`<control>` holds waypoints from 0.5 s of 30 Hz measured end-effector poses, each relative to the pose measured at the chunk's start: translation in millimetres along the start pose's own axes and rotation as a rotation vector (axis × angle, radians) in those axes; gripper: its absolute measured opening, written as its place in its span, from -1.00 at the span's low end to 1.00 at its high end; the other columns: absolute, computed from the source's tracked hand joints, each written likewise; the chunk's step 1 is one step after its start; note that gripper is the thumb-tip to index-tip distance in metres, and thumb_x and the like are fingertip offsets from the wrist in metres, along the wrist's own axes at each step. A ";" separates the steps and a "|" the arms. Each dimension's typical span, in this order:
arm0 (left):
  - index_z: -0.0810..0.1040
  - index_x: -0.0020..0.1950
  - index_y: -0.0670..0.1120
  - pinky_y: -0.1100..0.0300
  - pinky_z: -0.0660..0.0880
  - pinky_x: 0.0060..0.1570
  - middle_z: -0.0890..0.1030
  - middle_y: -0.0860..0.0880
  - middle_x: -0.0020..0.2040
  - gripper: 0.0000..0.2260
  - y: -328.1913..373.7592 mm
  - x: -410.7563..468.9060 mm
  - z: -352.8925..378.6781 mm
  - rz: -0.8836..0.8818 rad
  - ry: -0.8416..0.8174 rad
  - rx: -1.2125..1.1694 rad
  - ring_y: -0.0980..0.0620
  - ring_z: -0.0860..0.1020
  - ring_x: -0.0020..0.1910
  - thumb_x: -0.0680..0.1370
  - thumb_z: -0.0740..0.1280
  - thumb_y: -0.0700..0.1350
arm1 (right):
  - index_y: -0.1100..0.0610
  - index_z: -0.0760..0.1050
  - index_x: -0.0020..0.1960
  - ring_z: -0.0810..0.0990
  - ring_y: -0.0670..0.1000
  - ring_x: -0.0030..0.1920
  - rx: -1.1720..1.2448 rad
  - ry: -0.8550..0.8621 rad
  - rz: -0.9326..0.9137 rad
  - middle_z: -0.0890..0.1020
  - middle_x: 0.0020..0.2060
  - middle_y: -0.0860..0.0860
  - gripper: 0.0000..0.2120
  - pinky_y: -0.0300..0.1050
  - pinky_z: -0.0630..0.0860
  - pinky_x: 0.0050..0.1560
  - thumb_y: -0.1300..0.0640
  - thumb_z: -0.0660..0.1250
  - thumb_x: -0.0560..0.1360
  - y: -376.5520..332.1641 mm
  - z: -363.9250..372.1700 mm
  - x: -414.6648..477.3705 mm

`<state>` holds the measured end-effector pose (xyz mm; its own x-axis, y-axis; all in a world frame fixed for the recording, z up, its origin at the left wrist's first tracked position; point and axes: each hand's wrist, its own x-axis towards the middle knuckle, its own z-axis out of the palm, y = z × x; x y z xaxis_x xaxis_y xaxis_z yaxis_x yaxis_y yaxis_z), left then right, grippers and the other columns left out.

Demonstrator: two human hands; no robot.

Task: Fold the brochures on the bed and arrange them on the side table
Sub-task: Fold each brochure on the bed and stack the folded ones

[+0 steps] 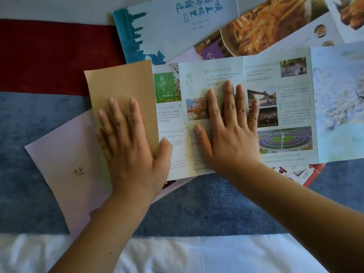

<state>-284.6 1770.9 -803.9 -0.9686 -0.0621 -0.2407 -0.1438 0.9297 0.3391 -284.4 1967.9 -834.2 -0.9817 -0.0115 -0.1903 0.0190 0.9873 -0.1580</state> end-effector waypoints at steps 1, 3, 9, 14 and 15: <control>-0.15 0.69 -0.03 -0.19 -0.24 0.58 -0.20 -0.18 0.68 -0.17 3.7 0.0 1.4 0.003 0.001 0.021 -0.23 -0.23 0.65 0.51 0.06 0.24 | 0.07 -0.18 0.70 -0.28 0.20 0.66 0.001 0.006 0.000 -0.19 0.67 0.18 -0.27 0.27 -0.29 0.61 -0.30 -0.12 0.68 -0.2 0.0 0.0; -0.12 0.69 -0.05 -0.21 -0.23 0.57 -0.18 -0.20 0.68 -0.17 11.4 -1.7 5.1 0.034 -0.003 0.071 -0.25 -0.21 0.65 0.51 0.06 0.25 | 0.08 -0.16 0.70 -0.26 0.20 0.66 0.007 0.018 -0.004 -0.17 0.67 0.18 -0.27 0.27 -0.27 0.61 -0.29 -0.13 0.68 -0.4 0.0 -0.2; -0.08 0.69 -0.09 -0.30 -0.15 0.58 -0.12 -0.22 0.68 -0.23 27.6 -4.1 32.8 0.100 -0.042 0.218 -0.25 -0.15 0.65 0.56 0.03 0.23 | 0.09 -0.10 0.70 -0.20 0.20 0.67 0.041 0.048 -0.008 -0.12 0.68 0.19 -0.28 0.29 -0.22 0.62 -0.28 -0.10 0.68 1.0 1.3 -1.1; -0.07 0.69 -0.11 -0.32 -0.09 0.57 -0.08 -0.27 0.67 -0.25 25.3 -1.4 43.5 0.110 0.007 0.294 -0.28 -0.09 0.65 0.64 -0.04 0.31 | 0.08 -0.07 0.70 -0.17 0.21 0.67 0.051 0.062 -0.005 -0.08 0.67 0.20 -0.28 0.29 -0.22 0.62 -0.28 -0.06 0.67 0.5 2.5 -0.6; -0.07 0.69 -0.11 -0.32 -0.08 0.57 -0.08 -0.27 0.67 -0.26 24.4 -1.8 44.4 0.113 0.016 0.295 -0.28 -0.09 0.65 0.65 -0.05 0.31 | 0.08 -0.07 0.70 -0.17 0.21 0.67 0.050 0.061 -0.005 -0.09 0.67 0.20 -0.27 0.28 -0.23 0.62 -0.28 -0.06 0.67 0.4 2.7 -0.9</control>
<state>-277.4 1809.8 -835.6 -0.9786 0.0444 -0.2011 0.0281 0.9961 0.0837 -283.0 1967.9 -836.7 -0.9915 -0.0050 -0.1300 0.0223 0.9780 -0.2074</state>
